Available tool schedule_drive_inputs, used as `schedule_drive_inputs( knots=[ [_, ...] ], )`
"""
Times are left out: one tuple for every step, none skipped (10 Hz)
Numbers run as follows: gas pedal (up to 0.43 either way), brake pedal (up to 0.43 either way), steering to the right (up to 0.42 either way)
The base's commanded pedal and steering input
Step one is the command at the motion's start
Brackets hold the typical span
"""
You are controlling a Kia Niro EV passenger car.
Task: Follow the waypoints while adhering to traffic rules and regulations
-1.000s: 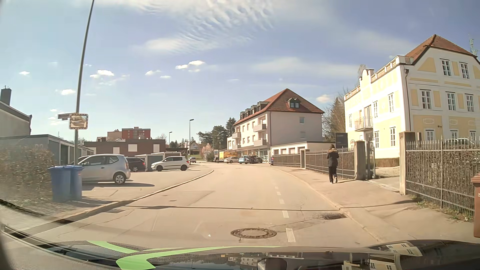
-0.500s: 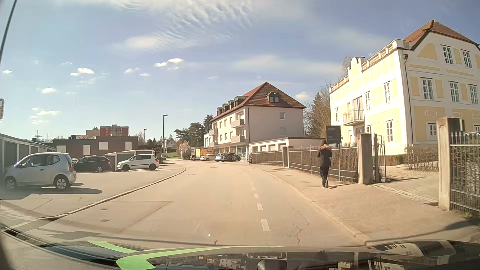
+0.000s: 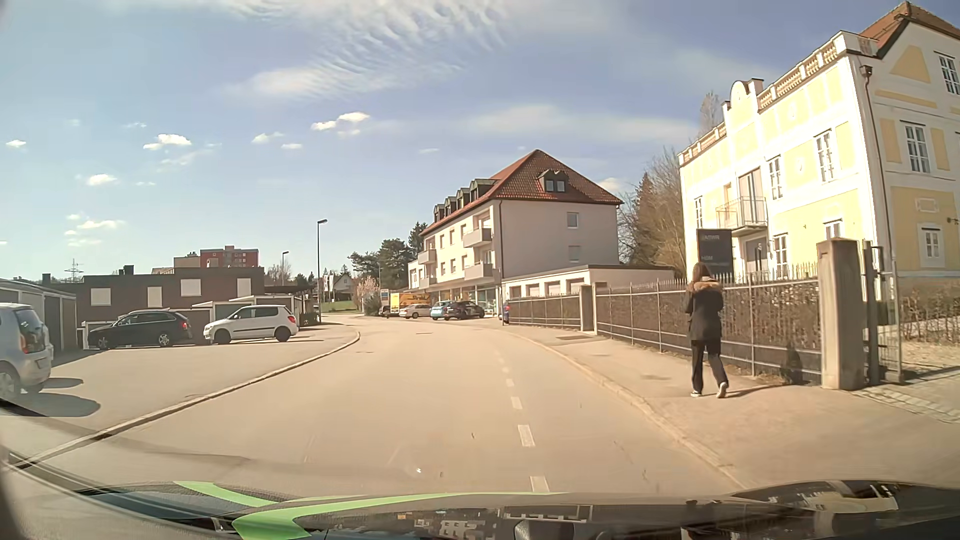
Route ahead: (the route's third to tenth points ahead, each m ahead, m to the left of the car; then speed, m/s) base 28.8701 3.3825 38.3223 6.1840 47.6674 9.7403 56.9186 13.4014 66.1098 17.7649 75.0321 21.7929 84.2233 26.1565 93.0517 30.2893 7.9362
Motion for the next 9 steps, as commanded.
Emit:
schedule_drive_inputs(
  knots=[
    [0.268,0.000,-0.022],
    [0.268,0.000,-0.022],
    [0.268,0.000,-0.022],
    [0.268,0.000,-0.022],
    [0.248,0.000,-0.022],
    [0.228,0.000,-0.022],
    [0.209,0.000,-0.022],
    [0.209,0.000,-0.022],
    [0.209,0.000,-0.022]
  ],
)
